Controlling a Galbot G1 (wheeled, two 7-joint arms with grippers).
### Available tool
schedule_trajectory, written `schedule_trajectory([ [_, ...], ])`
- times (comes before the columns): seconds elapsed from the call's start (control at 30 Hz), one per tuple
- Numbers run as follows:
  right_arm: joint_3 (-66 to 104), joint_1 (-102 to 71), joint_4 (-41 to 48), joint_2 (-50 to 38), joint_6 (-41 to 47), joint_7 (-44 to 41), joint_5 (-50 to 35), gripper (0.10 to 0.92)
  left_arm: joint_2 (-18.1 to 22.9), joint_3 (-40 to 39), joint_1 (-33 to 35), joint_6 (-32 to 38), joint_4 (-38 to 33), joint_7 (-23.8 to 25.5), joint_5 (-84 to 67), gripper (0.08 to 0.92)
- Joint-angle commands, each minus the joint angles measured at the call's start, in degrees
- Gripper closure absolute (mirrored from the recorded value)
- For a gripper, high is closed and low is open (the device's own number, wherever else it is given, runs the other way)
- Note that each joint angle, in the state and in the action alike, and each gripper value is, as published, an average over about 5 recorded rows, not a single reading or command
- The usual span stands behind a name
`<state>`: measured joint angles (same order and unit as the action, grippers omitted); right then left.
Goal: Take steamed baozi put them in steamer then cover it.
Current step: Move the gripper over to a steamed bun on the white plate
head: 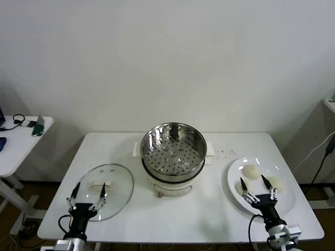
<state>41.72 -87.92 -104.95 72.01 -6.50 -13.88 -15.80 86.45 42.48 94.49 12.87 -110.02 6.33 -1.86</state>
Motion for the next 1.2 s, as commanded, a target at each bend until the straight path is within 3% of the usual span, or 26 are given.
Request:
schedule_trajectory([
  [0.03, 0.03, 0.54, -0.52, -0.96, 1.35, -0.73, 0.80, 0.203, -0.14, -0.09, 0.06, -0.09, 0.05, -0.42, 0.18, 0.177],
  [0.3, -1.05, 9.75, 3.22, -22.77, 14.15, -15.65, 8.61, 0.203, -0.72, -1.38, -0.05, -1.79, 0.11, -6.34, 2.16, 0.177],
  [0.47, -5.86, 15.99, 9.09, -37.78, 16.89, -27.50, 9.24, 0.203, -1.40, -1.61, 0.61, -1.33, -0.05, -6.66, 2.13, 0.177],
  [0.6, -14.09, 25.73, 15.21, -44.81, 16.41, -35.73, 13.24, 0.203, -1.87, -1.73, 0.67, -1.08, 0.14, -6.61, 1.95, 0.177],
  [0.9, -47.52, 61.17, 29.70, -49.60, 10.48, -50.24, 26.18, 0.203, -2.51, -1.59, 0.40, -1.17, 0.56, -6.53, 1.70, 0.177],
  [1.2, -80.01, 88.88, 41.93, -43.42, 8.24, -53.66, 27.46, 0.203, -2.68, -1.40, -0.03, -1.65, 0.92, -6.58, 1.63, 0.177],
])
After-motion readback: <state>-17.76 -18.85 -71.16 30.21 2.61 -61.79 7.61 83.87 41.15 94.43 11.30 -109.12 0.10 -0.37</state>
